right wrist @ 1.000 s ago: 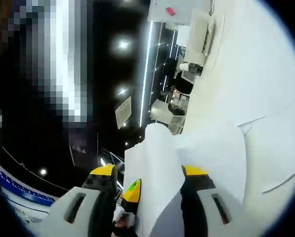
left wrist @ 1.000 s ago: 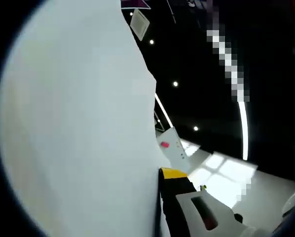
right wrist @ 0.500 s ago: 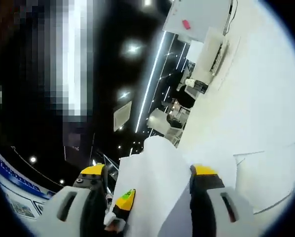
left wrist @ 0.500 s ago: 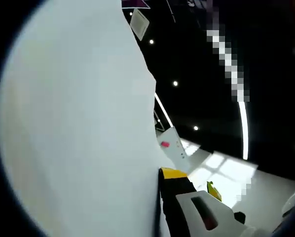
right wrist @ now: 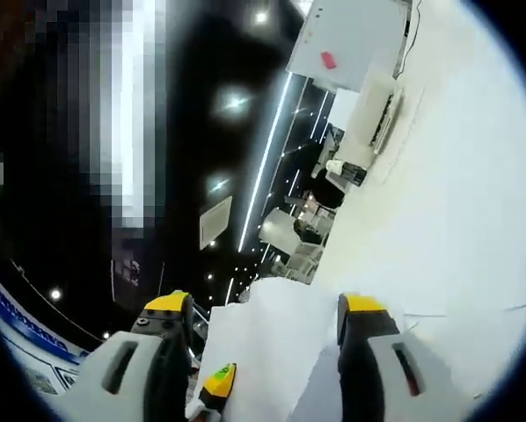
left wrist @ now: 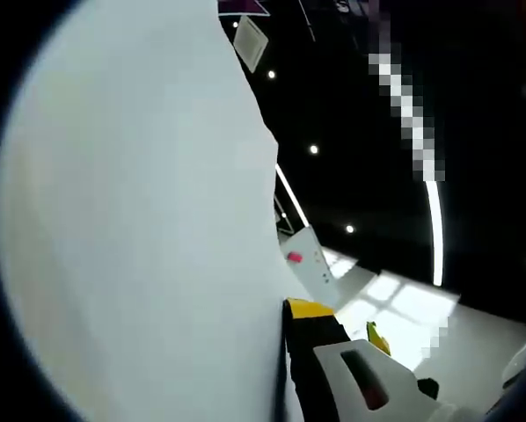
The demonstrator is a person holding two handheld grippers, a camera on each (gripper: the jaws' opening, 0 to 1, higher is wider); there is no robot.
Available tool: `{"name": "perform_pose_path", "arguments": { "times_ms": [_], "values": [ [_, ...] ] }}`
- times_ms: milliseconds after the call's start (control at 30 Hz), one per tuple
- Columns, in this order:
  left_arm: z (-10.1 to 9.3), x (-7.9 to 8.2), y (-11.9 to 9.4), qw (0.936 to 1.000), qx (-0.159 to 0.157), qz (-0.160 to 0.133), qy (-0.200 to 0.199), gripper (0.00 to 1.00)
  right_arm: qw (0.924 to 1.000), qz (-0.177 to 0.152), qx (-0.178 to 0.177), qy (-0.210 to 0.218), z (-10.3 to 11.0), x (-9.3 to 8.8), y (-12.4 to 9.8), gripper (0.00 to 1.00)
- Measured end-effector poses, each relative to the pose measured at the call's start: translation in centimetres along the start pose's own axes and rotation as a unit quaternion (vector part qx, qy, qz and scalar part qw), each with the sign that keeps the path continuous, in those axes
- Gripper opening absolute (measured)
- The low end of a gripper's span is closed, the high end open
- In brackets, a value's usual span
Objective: Organize the stack of printing papers by aligning and flattening the scattered papers on the table
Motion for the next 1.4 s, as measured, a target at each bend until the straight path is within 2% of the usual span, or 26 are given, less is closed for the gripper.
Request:
{"name": "perform_pose_path", "arguments": {
  "times_ms": [333, 1000, 1400],
  "values": [
    [0.0, 0.0, 0.0, 1.0000, 0.002, 0.000, -0.005, 0.06, 0.9997, -0.022, 0.001, 0.008, -0.2, 1.8, -0.4, 0.62],
    [0.0, -0.1, 0.0, 1.0000, 0.004, 0.002, -0.002, 0.06, 0.9988, -0.049, -0.007, 0.003, -1.1, 4.0, -1.6, 0.62],
    [0.2, -0.1, 0.0, 1.0000, 0.006, 0.001, -0.004, 0.06, 0.9970, -0.075, -0.017, -0.013, -1.8, 6.7, -2.6, 0.64]
  ]
}}
Point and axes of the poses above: the point that each gripper's makers call its tool centre point, and the gripper's own axes: y roughly forward along the fingers, z roughly to its left, x roughly out of its top, the point moved 3 cm from there along -y, roughly backward along the fingers, and after that the axes turned 8 degrees about z, right-handed, at the moved point
